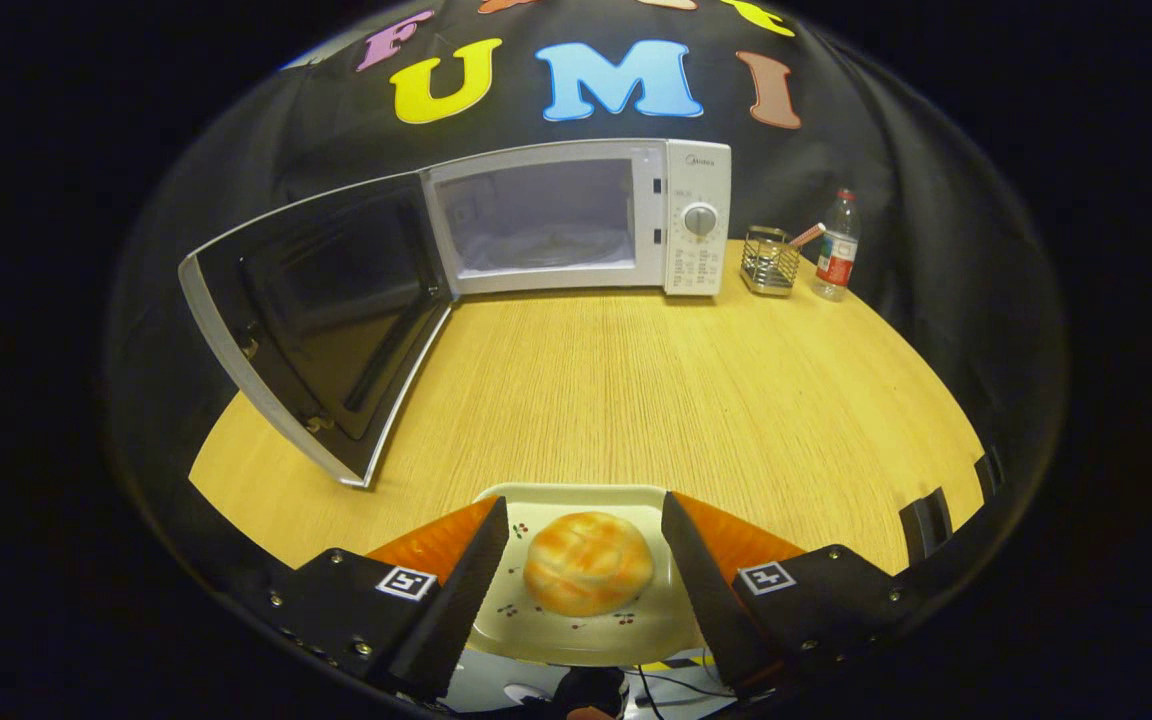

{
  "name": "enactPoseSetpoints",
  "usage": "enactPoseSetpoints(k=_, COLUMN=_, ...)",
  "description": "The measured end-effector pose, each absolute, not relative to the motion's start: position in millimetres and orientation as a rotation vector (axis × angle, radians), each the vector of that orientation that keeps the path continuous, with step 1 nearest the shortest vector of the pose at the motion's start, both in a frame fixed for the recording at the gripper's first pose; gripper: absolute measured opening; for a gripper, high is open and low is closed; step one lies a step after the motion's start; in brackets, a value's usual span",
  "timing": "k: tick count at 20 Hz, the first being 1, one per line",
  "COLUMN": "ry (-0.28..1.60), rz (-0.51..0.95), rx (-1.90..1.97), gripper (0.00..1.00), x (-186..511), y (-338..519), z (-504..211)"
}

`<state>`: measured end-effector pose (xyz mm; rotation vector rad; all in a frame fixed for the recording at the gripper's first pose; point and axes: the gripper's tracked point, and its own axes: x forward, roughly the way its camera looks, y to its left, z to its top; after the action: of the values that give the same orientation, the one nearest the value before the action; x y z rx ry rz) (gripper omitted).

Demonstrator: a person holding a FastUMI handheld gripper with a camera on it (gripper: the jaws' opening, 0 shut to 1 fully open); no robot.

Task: Open the microwave, put the food inside, and close the microwave door.

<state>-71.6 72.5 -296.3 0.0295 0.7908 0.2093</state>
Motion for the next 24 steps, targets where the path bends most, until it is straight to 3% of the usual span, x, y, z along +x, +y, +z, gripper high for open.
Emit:
enactPoseSetpoints(k=12, ry=0.943, rz=0.234, rx=0.048, gripper=0.96, x=-84, y=71, z=-335)
enactPoseSetpoints(k=14, ry=0.940, rz=0.243, rx=0.051, gripper=0.94, x=-83, y=71, z=-335)
enactPoseSetpoints(k=17, ry=0.916, rz=0.256, rx=0.032, gripper=0.81, x=-82, y=69, z=-332)
enactPoseSetpoints(k=24, ry=0.806, rz=0.311, rx=0.051, gripper=0.80, x=-58, y=84, z=-288)
